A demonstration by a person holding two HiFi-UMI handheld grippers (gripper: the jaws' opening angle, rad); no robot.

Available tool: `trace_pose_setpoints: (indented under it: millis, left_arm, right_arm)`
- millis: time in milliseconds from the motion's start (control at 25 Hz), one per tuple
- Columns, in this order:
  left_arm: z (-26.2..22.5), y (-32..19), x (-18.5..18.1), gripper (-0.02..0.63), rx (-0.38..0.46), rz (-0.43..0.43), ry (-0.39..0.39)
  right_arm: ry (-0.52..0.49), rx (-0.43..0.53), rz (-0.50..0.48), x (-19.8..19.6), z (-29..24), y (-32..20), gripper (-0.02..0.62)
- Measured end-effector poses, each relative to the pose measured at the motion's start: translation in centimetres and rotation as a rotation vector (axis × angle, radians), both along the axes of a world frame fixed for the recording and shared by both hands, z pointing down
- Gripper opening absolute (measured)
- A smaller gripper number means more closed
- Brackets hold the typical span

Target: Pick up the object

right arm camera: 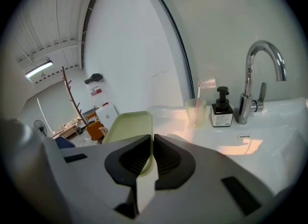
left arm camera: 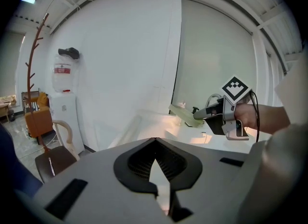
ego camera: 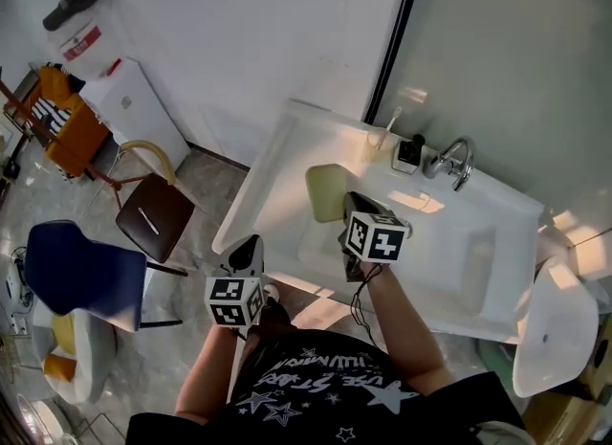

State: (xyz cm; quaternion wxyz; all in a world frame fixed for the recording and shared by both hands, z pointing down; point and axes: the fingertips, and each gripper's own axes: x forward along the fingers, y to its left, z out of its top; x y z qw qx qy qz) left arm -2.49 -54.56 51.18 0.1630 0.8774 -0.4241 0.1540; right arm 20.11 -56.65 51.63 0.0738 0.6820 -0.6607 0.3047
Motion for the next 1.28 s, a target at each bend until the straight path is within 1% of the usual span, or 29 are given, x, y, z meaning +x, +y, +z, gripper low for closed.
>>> trace_pose_setpoints:
  millis: [200,320,440,600,800,960,1080,1280]
  left_arm:
    - [0.5,5.9,0.7,0.015,-0.012,-0.048,0.006]
    - [0.6,9.2,1.3,0.015,-0.024,-0.062,-0.003]
    - [0.7,11.8,1.2,0.015,-0.03,-0.082,-0.017]
    - [0.5,13.8,0.8,0.015,-0.028,-0.107,-0.031]
    - [0.9,15.6,-0.1,0.015,-0.03,-0.117,-0.037]
    - [1.6,17.3,-1.4,0.015,-0.068,-0.138,-0.025]
    - [1.8,18.5,-3.1,0.015,-0.052,-0.18,-0.002]
    - [2.1,22.6,-5.7,0.015,-0.045,-0.211,0.013]
  right_arm:
    - [-0.006,-0.005,-0.062,0.1,0.4,5.5,0.031]
    - [-0.012,-0.022,-0.089,0.6,1.0,8.3,0.031]
    - [-0.019,-0.04,-0.12,0.6,1.7,10.4,0.031]
    - [-0.026,-0.044,-0.154,0.5,2.1,11.7,0.031]
    - [-0.02,-0.044,-0.199,-1.0,2.9,12.4,0.031]
    - [0.009,-0.065,-0.236,-2.6,3.8,13.5,0.03]
    - [0.019,-0.08,-0.259,-4.1,4.1,14.9,0.029]
    - [0.028,-0.075,-0.27,-6.2,4.0,18.2,0.029]
